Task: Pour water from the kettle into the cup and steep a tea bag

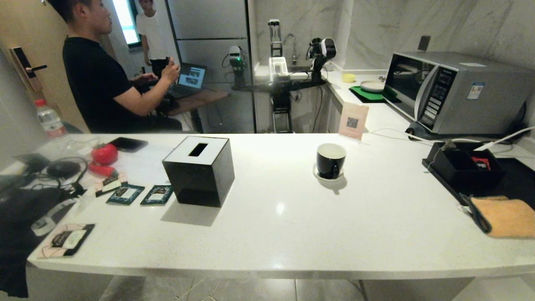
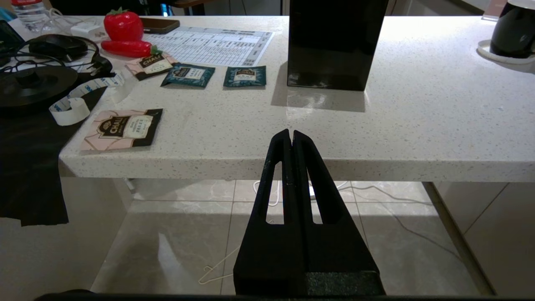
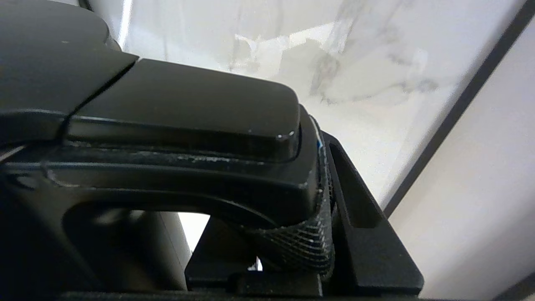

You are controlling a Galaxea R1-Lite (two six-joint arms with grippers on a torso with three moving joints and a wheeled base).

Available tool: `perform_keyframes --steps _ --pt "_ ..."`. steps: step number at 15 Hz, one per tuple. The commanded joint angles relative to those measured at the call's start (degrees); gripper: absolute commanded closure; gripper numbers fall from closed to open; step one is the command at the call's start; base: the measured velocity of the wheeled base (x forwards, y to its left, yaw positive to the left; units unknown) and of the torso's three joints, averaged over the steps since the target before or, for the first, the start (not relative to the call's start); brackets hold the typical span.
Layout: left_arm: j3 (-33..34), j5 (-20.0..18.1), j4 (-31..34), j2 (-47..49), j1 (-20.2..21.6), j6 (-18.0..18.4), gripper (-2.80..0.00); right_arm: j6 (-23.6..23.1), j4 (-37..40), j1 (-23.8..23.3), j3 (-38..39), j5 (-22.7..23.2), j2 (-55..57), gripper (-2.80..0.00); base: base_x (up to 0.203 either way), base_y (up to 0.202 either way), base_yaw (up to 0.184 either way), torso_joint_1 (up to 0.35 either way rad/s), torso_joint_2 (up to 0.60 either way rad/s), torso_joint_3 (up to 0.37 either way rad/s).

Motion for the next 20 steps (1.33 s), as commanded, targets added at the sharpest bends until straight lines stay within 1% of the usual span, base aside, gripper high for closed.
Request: perform_keyframes --steps 1,4,8,13,16,20 --pt "0.0 0.0 0.0 0.0 0.0 0.0 0.00 0.0 -0.2 0.1 -3.4 0.0 4.5 0.00 0.000 0.000 0.000 0.000 0.00 0.000" --pt "0.0 0.0 0.0 0.0 0.0 0.0 0.00 0.1 -0.1 0.3 -7.4 0.2 8.1 0.00 0.000 0.000 0.000 0.000 0.00 0.000" --pt "0.0 0.0 0.0 0.0 0.0 0.0 0.00 0.9 -0.1 1.5 -10.8 0.2 10.8 0.00 0.000 0.000 0.000 0.000 0.00 0.000" --pt "0.0 0.0 0.0 0.0 0.0 0.0 0.00 1.0 -0.4 2.8 -12.9 0.2 12.5 0.00 0.000 0.000 0.000 0.000 0.00 0.000" --pt "0.0 0.0 0.0 0.0 0.0 0.0 0.00 2.5 -0.7 3.2 -14.4 0.2 13.9 0.00 0.000 0.000 0.000 0.000 0.00 0.000" --pt "0.0 0.0 0.0 0.0 0.0 0.0 0.00 2.9 -0.9 4.4 -17.0 0.0 16.4 0.00 0.000 0.000 0.000 0.000 0.00 0.000"
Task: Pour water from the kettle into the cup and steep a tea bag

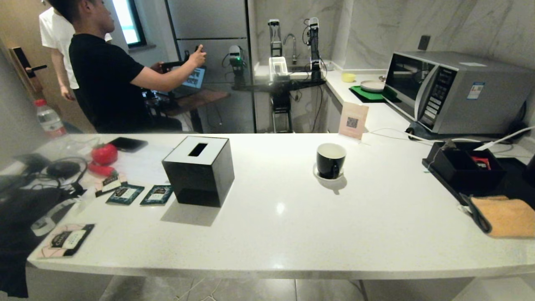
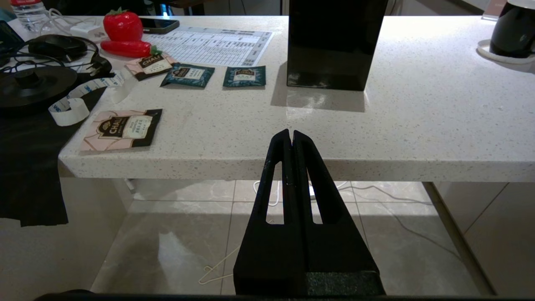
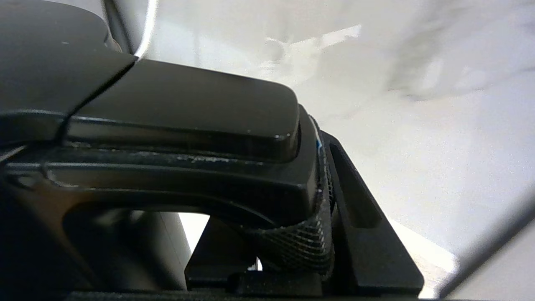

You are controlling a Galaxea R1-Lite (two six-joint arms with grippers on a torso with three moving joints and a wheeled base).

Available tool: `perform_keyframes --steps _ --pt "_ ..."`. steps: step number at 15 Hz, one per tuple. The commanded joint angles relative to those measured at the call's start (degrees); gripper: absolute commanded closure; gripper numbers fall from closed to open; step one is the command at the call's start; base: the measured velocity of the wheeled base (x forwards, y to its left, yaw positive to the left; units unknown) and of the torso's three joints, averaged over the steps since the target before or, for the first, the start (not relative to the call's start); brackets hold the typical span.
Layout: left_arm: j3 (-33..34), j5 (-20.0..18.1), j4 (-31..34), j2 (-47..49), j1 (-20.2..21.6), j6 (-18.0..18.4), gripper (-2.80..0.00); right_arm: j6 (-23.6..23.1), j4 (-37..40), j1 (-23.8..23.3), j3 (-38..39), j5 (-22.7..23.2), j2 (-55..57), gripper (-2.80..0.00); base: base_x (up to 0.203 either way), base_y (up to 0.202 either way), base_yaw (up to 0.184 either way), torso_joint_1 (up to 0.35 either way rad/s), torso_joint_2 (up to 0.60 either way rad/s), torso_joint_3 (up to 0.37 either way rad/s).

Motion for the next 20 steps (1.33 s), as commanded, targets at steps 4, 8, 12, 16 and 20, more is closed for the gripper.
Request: perform_keyframes --steps 4,8,12,16,20 --pt "0.0 0.0 0.0 0.0 0.0 0.0 0.00 0.8 -0.6 1.1 -2.9 -0.3 3.9 0.00 0.000 0.000 0.000 0.000 0.00 0.000" --pt "0.0 0.0 0.0 0.0 0.0 0.0 0.00 1.0 -0.6 1.2 -5.8 -0.3 6.6 0.00 0.000 0.000 0.000 0.000 0.00 0.000" --pt "0.0 0.0 0.0 0.0 0.0 0.0 0.00 1.0 -1.7 1.4 -6.0 -0.3 8.4 0.00 0.000 0.000 0.000 0.000 0.00 0.000" --pt "0.0 0.0 0.0 0.0 0.0 0.0 0.00 1.0 -2.3 1.8 -7.0 -0.3 9.5 0.00 0.000 0.000 0.000 0.000 0.00 0.000" --pt "0.0 0.0 0.0 0.0 0.0 0.0 0.00 1.0 -2.3 2.2 -8.1 -0.3 10.5 0.00 0.000 0.000 0.000 0.000 0.00 0.000"
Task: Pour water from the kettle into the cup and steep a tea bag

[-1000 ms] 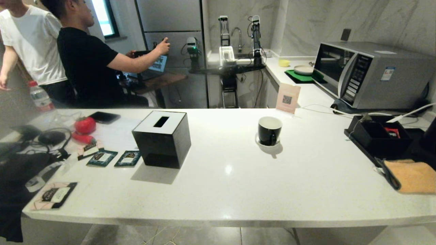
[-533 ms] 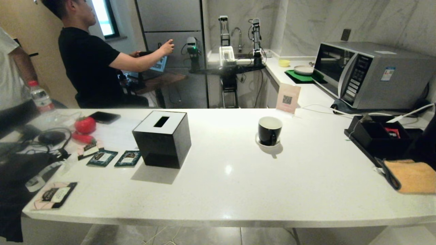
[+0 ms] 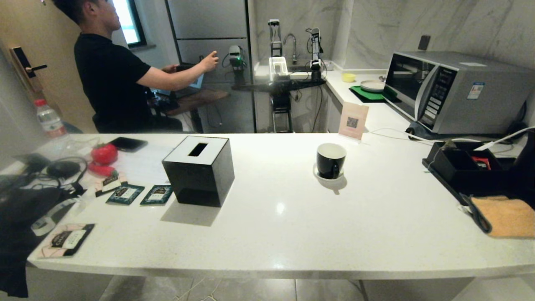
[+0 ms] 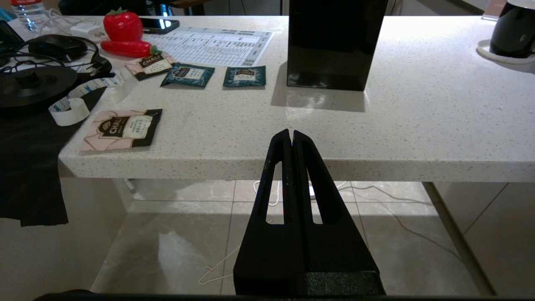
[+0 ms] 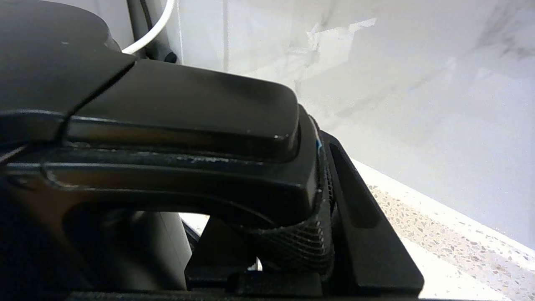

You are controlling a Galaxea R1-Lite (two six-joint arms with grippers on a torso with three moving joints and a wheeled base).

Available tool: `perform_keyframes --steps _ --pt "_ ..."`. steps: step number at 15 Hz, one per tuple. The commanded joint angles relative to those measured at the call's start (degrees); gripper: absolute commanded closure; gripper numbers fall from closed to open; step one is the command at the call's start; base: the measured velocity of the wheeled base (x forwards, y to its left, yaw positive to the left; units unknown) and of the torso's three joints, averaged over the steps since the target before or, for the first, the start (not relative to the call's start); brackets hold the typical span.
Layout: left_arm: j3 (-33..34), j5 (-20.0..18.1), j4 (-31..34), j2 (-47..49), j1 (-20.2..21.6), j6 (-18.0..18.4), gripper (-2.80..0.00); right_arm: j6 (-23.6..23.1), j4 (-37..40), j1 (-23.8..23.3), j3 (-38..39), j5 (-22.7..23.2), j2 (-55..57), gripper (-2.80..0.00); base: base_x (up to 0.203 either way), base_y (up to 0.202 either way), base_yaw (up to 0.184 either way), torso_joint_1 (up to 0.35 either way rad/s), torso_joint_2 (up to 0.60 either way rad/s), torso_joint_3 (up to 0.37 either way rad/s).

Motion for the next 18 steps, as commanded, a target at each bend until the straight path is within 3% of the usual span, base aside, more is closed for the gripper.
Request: perform_keyframes --steps 1,18 --pt "0.0 0.0 0.0 0.0 0.0 0.0 0.00 0.0 -0.4 0.1 -0.4 0.0 0.7 0.00 0.000 0.000 0.000 0.000 0.00 0.000" --pt "0.0 0.0 0.0 0.0 0.0 0.0 0.00 0.1 -1.6 0.3 -0.9 0.1 1.8 0.00 0.000 0.000 0.000 0.000 0.00 0.000"
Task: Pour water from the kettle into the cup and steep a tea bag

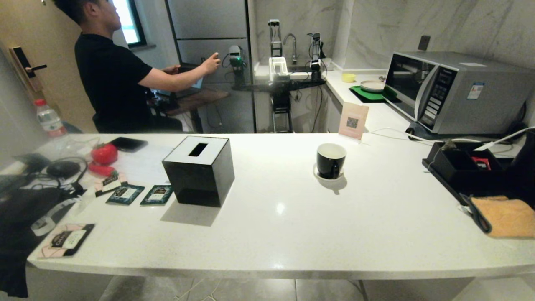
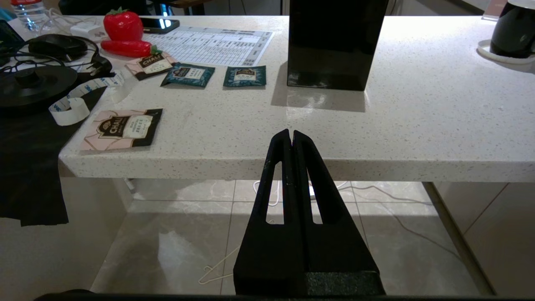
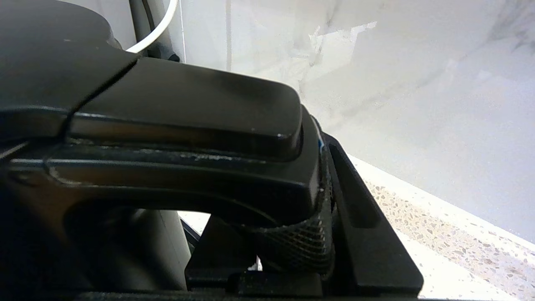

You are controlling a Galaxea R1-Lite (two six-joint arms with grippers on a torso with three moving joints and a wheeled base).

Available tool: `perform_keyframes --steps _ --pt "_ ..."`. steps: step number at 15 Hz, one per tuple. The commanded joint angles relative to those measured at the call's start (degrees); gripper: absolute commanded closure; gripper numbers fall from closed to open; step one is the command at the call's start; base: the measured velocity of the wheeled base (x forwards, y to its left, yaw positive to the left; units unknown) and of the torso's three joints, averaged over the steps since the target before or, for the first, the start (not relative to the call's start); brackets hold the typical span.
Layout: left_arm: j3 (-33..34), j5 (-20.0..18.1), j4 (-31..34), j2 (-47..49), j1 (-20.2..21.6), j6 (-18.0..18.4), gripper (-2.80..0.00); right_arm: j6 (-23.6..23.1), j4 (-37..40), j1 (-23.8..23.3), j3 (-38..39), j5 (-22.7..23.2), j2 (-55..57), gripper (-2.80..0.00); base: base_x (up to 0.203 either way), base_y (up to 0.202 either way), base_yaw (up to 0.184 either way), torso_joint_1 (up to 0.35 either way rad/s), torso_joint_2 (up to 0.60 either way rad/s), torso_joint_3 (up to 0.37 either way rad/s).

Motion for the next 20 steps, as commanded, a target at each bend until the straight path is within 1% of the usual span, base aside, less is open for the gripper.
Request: perform_keyframes --steps 1,2,12,20 --pt "0.0 0.0 0.0 0.0 0.0 0.0 0.00 -0.1 -0.1 0.0 0.0 0.0 0.1 -2.28 0.000 0.000 0.000 0.000 0.00 0.000" --pt "0.0 0.0 0.0 0.0 0.0 0.0 0.00 -0.1 0.0 0.0 0.0 0.0 0.1 -2.80 0.000 0.000 0.000 0.000 0.00 0.000" --pt "0.0 0.0 0.0 0.0 0.0 0.0 0.00 -0.2 -0.3 0.0 0.9 0.0 -0.1 -2.80 0.000 0.000 0.000 0.000 0.00 0.000" --pt "0.0 0.0 0.0 0.0 0.0 0.0 0.00 -0.7 -0.7 0.0 5.4 -0.1 -3.2 -2.80 0.000 0.000 0.000 0.000 0.00 0.000"
